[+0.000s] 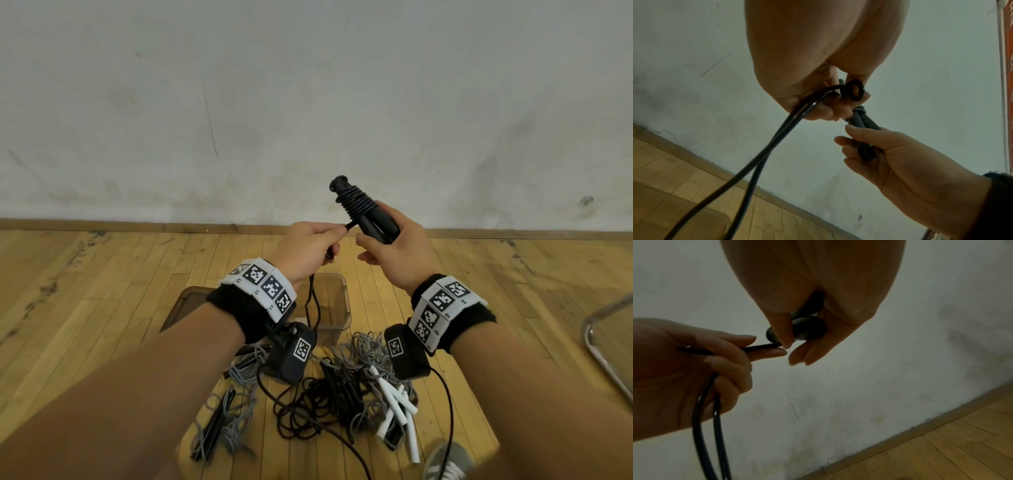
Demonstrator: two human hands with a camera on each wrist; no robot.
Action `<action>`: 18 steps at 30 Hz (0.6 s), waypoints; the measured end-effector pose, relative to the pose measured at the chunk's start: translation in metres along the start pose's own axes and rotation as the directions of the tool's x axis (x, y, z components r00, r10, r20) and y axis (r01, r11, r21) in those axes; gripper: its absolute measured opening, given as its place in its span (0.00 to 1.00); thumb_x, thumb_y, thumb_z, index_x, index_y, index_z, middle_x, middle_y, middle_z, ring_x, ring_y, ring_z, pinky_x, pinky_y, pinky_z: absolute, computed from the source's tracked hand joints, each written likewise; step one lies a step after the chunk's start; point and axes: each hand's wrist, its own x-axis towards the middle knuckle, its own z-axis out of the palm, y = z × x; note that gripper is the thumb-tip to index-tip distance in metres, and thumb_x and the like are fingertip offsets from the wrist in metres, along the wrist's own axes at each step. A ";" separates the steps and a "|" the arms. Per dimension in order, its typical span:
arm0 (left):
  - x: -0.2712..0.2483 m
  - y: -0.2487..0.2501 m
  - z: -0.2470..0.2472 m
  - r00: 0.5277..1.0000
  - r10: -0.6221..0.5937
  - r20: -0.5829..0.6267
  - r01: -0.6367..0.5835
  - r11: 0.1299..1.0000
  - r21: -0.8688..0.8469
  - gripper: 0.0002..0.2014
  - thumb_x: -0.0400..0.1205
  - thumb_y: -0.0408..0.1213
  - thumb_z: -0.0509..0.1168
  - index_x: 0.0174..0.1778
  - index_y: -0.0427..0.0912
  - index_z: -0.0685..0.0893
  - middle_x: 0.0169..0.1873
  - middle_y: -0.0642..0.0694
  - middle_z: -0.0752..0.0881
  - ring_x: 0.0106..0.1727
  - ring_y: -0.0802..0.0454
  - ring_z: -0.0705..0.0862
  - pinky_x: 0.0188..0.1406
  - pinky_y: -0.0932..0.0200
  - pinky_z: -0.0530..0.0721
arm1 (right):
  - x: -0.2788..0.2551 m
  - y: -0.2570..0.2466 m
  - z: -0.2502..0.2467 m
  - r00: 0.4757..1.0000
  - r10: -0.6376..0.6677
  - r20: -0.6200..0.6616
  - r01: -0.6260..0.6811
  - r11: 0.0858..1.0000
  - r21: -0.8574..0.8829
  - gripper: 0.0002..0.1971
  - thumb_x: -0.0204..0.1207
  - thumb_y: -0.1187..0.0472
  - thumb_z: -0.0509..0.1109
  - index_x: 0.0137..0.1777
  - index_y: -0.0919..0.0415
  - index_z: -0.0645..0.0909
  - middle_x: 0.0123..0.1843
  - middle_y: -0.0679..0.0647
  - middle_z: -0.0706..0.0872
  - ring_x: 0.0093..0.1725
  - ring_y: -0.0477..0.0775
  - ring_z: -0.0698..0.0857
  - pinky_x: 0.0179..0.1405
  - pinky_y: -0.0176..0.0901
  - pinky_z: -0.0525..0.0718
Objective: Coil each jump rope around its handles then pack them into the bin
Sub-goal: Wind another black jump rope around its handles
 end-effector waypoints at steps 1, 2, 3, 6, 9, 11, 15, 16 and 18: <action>-0.001 0.000 0.001 1.000 -0.009 0.007 0.009 1.000 -0.002 0.11 0.89 0.36 0.65 0.65 0.39 0.88 0.26 0.50 0.85 0.30 0.59 0.84 0.33 0.67 0.82 | 0.000 0.001 0.000 1.000 -0.002 -0.016 0.002 1.000 -0.028 0.32 0.79 0.66 0.77 0.82 0.54 0.73 0.62 0.54 0.87 0.39 0.56 0.93 0.38 0.40 0.91; -0.002 0.001 0.002 1.000 -0.017 0.013 0.017 1.000 -0.013 0.11 0.89 0.35 0.64 0.65 0.41 0.87 0.26 0.50 0.86 0.34 0.58 0.88 0.37 0.65 0.85 | 0.000 0.002 0.001 0.999 -0.008 -0.031 0.006 0.998 -0.059 0.32 0.79 0.65 0.77 0.81 0.53 0.73 0.61 0.54 0.87 0.38 0.54 0.93 0.36 0.37 0.89; -0.003 0.002 0.002 1.000 -0.025 0.014 0.026 0.999 -0.036 0.10 0.90 0.34 0.64 0.64 0.43 0.87 0.26 0.50 0.87 0.37 0.55 0.90 0.40 0.62 0.86 | 0.000 0.003 0.002 0.999 -0.022 -0.046 0.017 0.995 -0.101 0.30 0.79 0.64 0.77 0.81 0.53 0.74 0.60 0.53 0.88 0.37 0.51 0.92 0.34 0.34 0.88; -0.005 0.003 0.005 0.999 -0.048 0.002 0.048 0.993 -0.111 0.09 0.90 0.32 0.63 0.60 0.45 0.86 0.28 0.49 0.85 0.33 0.52 0.91 0.34 0.61 0.85 | 0.000 0.005 0.005 0.995 -0.074 -0.065 0.056 0.967 -0.247 0.28 0.80 0.62 0.76 0.79 0.46 0.74 0.59 0.49 0.87 0.33 0.45 0.90 0.32 0.34 0.88; -0.004 0.001 0.008 0.999 -0.049 -0.023 0.046 0.994 -0.101 0.08 0.90 0.35 0.63 0.56 0.40 0.89 0.28 0.50 0.82 0.24 0.57 0.82 0.30 0.62 0.80 | 0.001 0.010 0.008 0.995 -0.103 -0.017 0.090 0.928 -0.362 0.31 0.80 0.59 0.75 0.80 0.38 0.69 0.61 0.45 0.85 0.42 0.48 0.90 0.45 0.50 0.93; -0.003 -0.001 0.007 0.998 -0.048 -0.046 0.043 0.994 -0.099 0.13 0.89 0.41 0.65 0.54 0.34 0.90 0.26 0.51 0.79 0.23 0.58 0.78 0.29 0.63 0.77 | 0.001 0.010 0.010 0.993 -0.116 0.021 0.115 0.912 -0.394 0.31 0.81 0.56 0.73 0.81 0.37 0.67 0.60 0.44 0.86 0.46 0.50 0.89 0.48 0.54 0.91; -0.001 -0.001 0.003 0.994 -0.050 -0.101 0.041 0.995 -0.091 0.19 0.85 0.52 0.69 0.52 0.38 0.92 0.25 0.51 0.78 0.23 0.57 0.75 0.27 0.65 0.74 | -0.006 0.004 0.016 0.988 -0.099 0.118 0.131 0.942 -0.309 0.25 0.90 0.53 0.58 0.86 0.42 0.62 0.51 0.43 0.85 0.42 0.49 0.86 0.47 0.52 0.89; 0.000 -0.002 0.002 0.992 -0.053 -0.112 0.043 0.995 -0.089 0.19 0.85 0.54 0.70 0.50 0.39 0.93 0.24 0.51 0.78 0.24 0.57 0.75 0.27 0.65 0.74 | -0.009 0.003 0.017 0.987 -0.089 0.135 0.124 0.952 -0.279 0.24 0.92 0.53 0.54 0.87 0.42 0.62 0.50 0.41 0.83 0.41 0.48 0.85 0.48 0.49 0.88; 0.000 -0.003 0.001 0.989 -0.063 -0.133 0.051 0.995 -0.087 0.23 0.83 0.56 0.71 0.50 0.34 0.92 0.24 0.50 0.78 0.24 0.56 0.75 0.27 0.65 0.75 | -0.011 0.001 0.018 0.980 -0.113 0.163 0.155 0.951 -0.268 0.23 0.94 0.55 0.50 0.88 0.44 0.62 0.52 0.39 0.82 0.42 0.45 0.83 0.51 0.46 0.86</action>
